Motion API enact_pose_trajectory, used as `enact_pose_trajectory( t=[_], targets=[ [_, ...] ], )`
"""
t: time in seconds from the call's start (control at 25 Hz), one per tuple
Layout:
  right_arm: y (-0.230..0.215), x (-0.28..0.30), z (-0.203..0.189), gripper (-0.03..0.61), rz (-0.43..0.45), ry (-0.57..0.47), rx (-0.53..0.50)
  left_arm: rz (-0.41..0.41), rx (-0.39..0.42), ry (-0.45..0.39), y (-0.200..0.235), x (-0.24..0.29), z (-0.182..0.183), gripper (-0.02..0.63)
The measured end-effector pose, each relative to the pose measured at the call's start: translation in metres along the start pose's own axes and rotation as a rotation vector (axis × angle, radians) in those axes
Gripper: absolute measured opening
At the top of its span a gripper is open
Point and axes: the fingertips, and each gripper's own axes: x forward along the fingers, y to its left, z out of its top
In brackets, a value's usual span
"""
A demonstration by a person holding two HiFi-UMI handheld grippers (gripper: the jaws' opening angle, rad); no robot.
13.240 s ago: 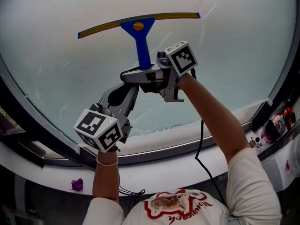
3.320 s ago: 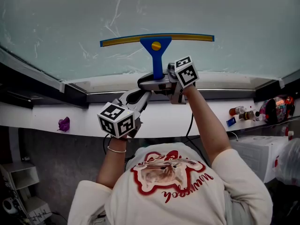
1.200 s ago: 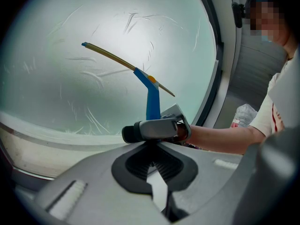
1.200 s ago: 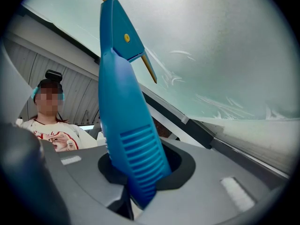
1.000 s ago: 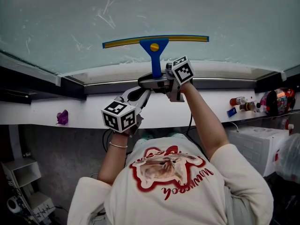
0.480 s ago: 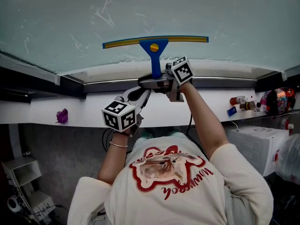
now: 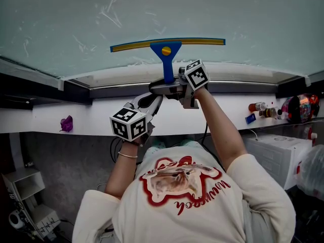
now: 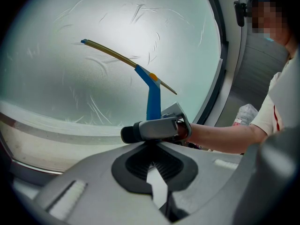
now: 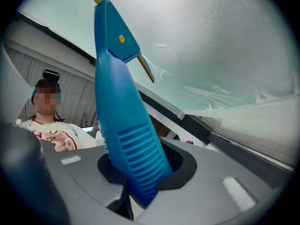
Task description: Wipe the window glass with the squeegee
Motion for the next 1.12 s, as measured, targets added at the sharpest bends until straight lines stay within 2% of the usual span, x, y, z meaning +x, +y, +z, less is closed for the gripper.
enact_pose_trajectory(
  t=[1.12],
  targets=[
    [-0.019,-0.001,-0.02,0.107,0.015,-0.015,0.083,0.005,-0.037,0.04,0.008,0.007,-0.024,0.002]
  ],
)
